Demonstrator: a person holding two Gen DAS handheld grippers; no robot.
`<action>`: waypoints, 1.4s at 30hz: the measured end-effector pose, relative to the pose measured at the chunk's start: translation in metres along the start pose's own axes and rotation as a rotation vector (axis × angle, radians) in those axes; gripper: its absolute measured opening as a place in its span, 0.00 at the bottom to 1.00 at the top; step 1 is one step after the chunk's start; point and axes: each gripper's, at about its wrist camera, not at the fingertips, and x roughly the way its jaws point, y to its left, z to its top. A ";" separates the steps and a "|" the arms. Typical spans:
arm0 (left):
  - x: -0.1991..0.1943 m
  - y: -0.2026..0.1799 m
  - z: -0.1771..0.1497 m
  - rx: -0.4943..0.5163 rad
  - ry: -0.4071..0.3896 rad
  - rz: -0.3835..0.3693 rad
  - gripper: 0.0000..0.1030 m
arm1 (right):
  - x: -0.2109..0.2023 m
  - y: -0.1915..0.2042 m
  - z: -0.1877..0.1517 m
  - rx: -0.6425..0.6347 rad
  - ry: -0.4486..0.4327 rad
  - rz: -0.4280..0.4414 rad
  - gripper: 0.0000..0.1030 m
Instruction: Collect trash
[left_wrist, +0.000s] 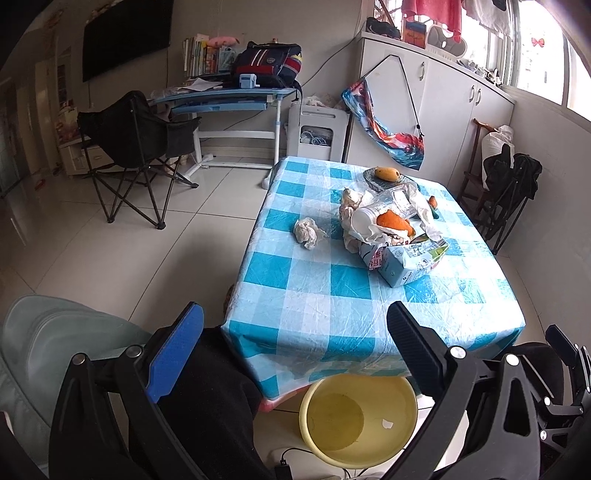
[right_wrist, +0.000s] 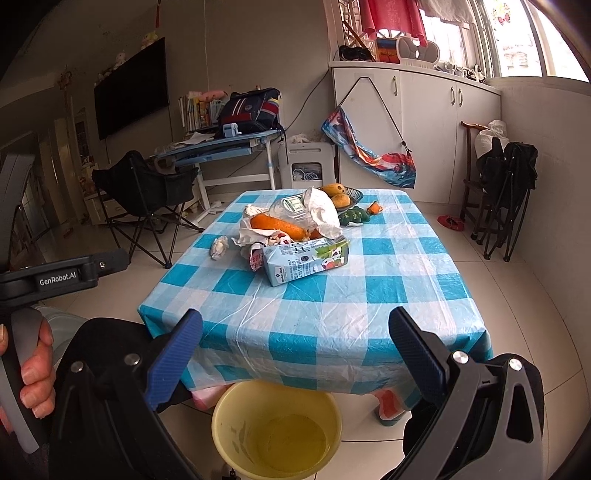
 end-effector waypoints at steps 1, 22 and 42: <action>0.004 0.002 0.002 -0.010 0.001 0.002 0.93 | 0.002 0.000 0.000 -0.001 0.003 0.000 0.94; 0.160 -0.005 0.058 0.022 0.059 0.000 0.93 | 0.061 -0.009 0.001 -0.004 0.112 0.008 0.94; 0.260 -0.029 0.076 0.091 0.129 -0.138 0.63 | 0.186 -0.060 0.061 0.390 0.216 0.002 0.90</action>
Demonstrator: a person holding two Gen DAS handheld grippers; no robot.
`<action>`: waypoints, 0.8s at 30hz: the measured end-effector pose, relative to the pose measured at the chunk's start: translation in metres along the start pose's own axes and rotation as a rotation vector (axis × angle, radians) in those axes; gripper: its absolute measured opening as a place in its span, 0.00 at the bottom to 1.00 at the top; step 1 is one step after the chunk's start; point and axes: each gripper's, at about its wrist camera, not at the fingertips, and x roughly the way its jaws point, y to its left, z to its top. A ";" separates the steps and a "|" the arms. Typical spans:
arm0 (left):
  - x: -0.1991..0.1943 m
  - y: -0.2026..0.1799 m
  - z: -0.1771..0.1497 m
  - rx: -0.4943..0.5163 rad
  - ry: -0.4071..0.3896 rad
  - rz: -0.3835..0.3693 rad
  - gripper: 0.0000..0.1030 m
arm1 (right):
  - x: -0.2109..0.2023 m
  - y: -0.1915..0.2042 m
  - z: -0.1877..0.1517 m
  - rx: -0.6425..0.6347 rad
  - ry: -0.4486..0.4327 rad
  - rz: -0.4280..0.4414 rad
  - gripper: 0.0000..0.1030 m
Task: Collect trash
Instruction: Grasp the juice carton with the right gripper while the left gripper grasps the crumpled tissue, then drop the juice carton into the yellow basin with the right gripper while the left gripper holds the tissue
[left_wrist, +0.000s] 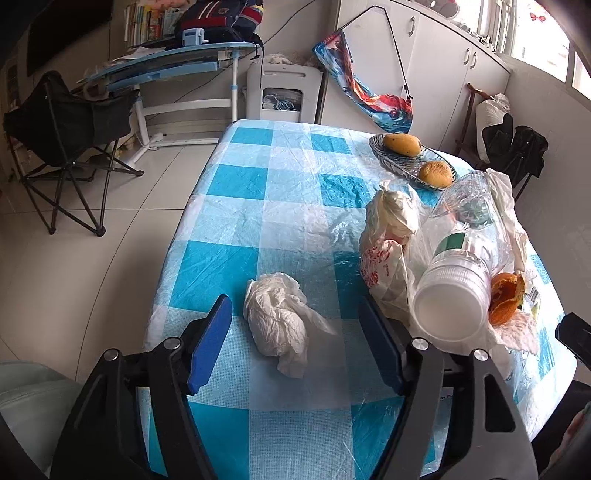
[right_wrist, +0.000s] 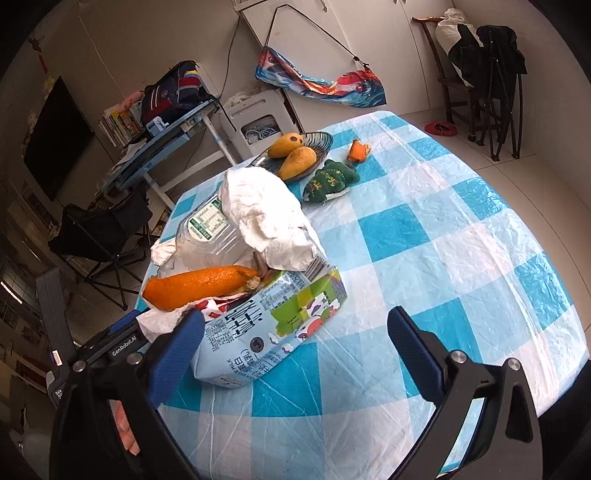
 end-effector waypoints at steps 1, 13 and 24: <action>0.001 0.000 -0.001 -0.001 0.007 -0.011 0.62 | 0.007 0.002 0.003 0.006 0.018 -0.008 0.82; -0.005 -0.002 -0.013 0.026 0.042 -0.100 0.35 | 0.040 0.020 0.009 -0.227 0.249 0.030 0.72; -0.014 0.014 -0.023 -0.046 0.059 -0.174 0.28 | 0.018 -0.005 -0.002 -0.439 0.429 -0.018 0.69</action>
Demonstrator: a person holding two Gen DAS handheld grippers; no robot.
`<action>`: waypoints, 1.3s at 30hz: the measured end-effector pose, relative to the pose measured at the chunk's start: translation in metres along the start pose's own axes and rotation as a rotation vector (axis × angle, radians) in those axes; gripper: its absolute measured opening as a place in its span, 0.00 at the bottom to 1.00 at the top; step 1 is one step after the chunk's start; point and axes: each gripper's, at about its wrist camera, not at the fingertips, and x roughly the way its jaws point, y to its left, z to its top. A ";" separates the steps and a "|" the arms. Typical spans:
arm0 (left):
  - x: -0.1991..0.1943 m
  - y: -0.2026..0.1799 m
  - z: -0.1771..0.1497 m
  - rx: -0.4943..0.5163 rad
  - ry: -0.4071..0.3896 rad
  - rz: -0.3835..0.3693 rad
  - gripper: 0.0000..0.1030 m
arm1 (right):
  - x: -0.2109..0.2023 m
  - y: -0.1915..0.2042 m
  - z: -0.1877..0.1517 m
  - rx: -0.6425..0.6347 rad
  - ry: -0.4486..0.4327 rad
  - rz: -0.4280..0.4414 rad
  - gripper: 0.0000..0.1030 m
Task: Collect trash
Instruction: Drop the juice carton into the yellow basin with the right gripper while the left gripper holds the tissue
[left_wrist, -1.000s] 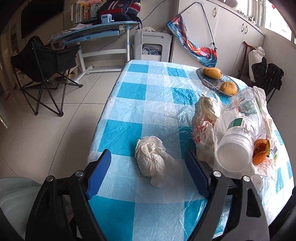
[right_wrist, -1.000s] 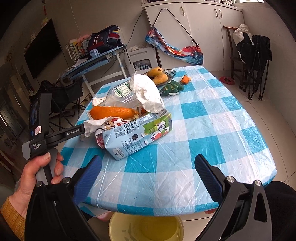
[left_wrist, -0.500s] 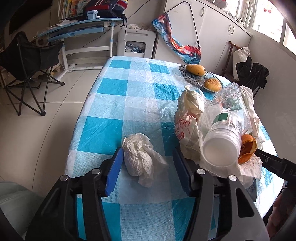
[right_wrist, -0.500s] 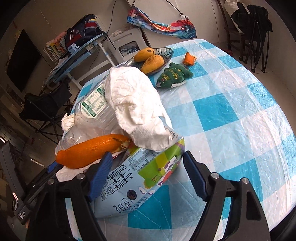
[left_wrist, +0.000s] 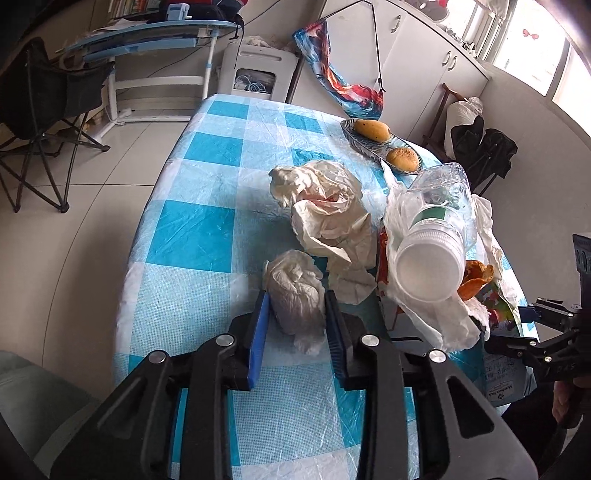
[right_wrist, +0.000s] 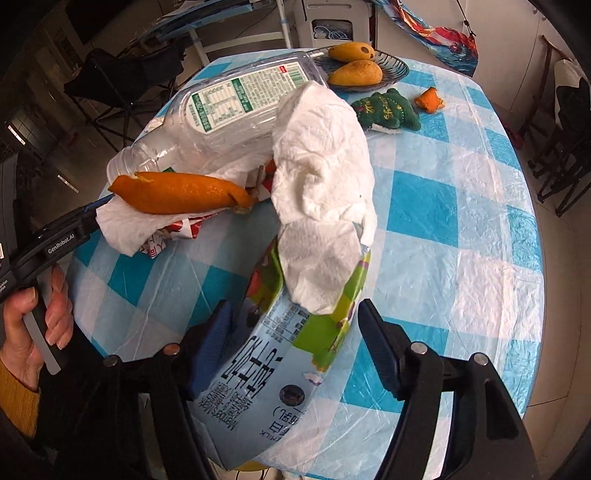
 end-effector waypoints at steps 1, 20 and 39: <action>0.000 0.000 0.000 -0.002 -0.004 0.009 0.28 | 0.000 0.001 -0.007 0.006 -0.008 0.001 0.71; -0.058 -0.016 -0.037 0.043 -0.093 0.060 0.25 | -0.047 -0.023 -0.040 0.370 -0.254 0.503 0.56; -0.163 -0.058 -0.091 0.111 -0.200 0.124 0.25 | -0.094 0.058 -0.098 0.064 -0.400 0.407 0.56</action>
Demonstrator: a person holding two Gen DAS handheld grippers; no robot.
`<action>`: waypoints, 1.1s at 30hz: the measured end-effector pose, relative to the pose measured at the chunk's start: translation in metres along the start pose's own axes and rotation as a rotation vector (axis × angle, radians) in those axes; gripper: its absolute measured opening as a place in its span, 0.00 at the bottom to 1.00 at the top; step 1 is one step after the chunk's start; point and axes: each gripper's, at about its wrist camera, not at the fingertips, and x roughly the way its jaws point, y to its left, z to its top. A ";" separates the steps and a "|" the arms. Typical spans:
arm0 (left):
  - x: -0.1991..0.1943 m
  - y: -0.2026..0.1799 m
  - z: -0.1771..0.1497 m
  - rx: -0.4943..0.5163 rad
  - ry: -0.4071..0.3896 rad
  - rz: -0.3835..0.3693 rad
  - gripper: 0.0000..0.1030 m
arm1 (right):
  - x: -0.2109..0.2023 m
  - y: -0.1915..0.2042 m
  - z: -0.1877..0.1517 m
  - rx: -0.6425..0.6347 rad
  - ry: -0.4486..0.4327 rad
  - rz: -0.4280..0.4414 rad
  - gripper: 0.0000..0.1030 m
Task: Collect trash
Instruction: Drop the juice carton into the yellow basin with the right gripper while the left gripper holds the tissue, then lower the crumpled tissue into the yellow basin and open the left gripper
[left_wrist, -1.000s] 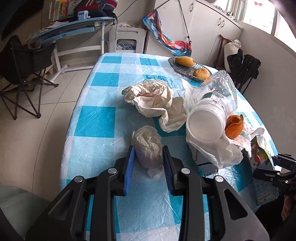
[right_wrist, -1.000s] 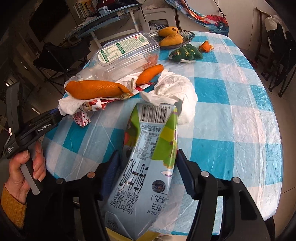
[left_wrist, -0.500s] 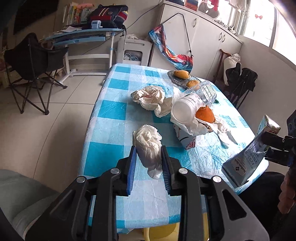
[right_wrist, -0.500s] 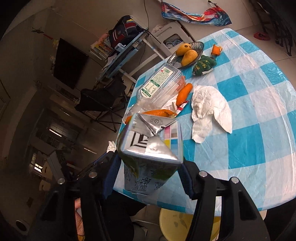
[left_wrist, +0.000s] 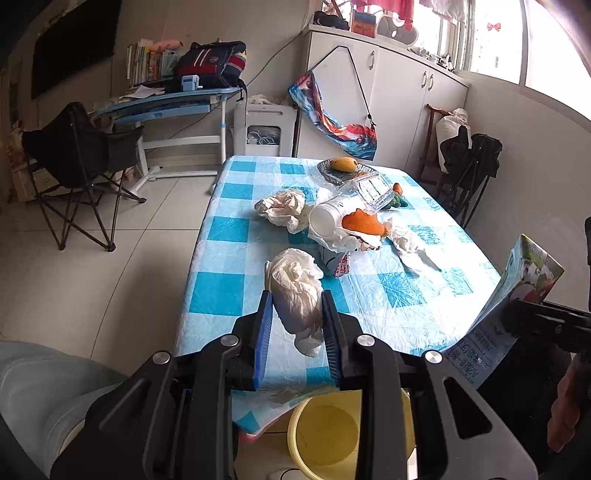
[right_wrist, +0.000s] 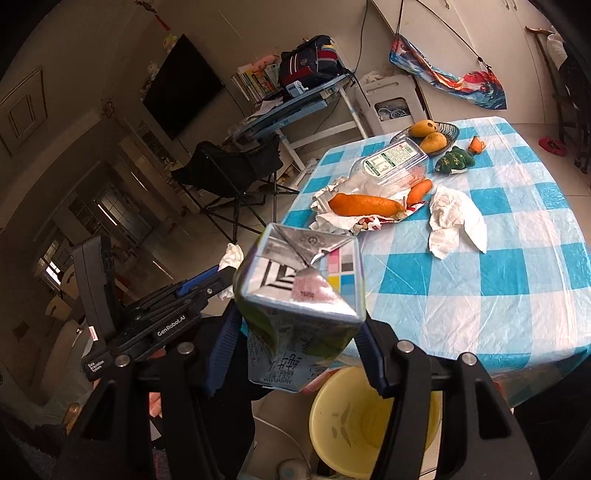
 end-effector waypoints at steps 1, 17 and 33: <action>-0.003 -0.002 0.000 0.001 -0.004 -0.002 0.25 | -0.001 0.002 -0.005 -0.014 0.007 -0.012 0.56; -0.028 -0.013 -0.007 0.012 -0.020 -0.031 0.25 | 0.044 0.006 -0.074 -0.108 0.179 -0.169 0.57; -0.028 -0.031 -0.022 0.055 0.023 -0.087 0.25 | 0.014 -0.005 -0.068 -0.034 0.011 -0.256 0.70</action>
